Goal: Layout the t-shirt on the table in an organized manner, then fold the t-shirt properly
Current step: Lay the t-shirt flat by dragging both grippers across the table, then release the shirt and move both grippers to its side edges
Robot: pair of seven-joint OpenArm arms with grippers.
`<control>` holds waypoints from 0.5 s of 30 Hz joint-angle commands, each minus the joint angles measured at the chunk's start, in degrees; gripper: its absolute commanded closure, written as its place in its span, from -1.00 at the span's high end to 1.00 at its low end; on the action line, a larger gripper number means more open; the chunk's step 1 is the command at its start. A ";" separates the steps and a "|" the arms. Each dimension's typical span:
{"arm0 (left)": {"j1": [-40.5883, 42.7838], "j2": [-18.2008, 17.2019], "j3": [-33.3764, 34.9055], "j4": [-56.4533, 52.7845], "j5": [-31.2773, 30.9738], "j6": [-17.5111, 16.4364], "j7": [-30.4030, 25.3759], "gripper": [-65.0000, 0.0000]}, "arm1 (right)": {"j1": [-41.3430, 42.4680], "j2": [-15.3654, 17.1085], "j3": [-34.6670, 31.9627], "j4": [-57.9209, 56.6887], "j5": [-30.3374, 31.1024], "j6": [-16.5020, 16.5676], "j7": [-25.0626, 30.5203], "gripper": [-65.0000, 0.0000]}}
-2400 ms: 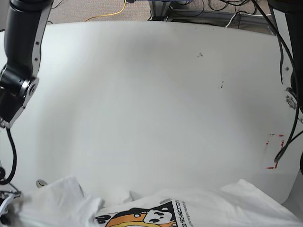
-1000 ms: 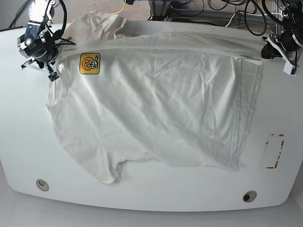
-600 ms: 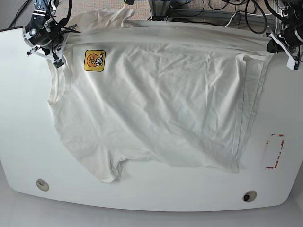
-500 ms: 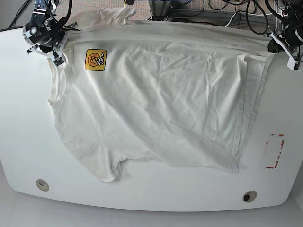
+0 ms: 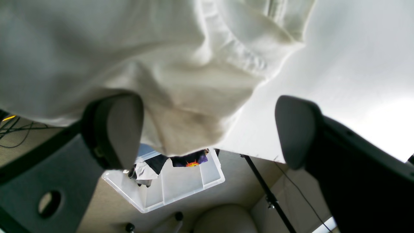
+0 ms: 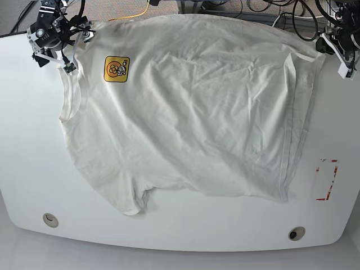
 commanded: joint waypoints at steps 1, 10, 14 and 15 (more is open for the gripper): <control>0.23 -0.93 -0.94 0.93 -0.41 0.09 -0.16 0.13 | -0.12 0.80 0.42 2.13 0.22 -0.10 0.33 0.91; -0.21 -1.37 -3.14 0.93 1.53 0.09 -0.16 0.48 | 0.67 0.80 0.42 2.48 0.22 -0.10 0.33 0.91; -2.85 -2.78 -3.49 0.93 1.79 0.01 -0.16 0.48 | 2.78 0.71 3.41 2.48 0.22 -0.10 0.33 0.91; -3.37 -2.86 -3.49 0.93 1.70 0.01 -0.16 0.48 | 3.22 0.71 4.12 2.40 0.22 -0.10 0.33 0.91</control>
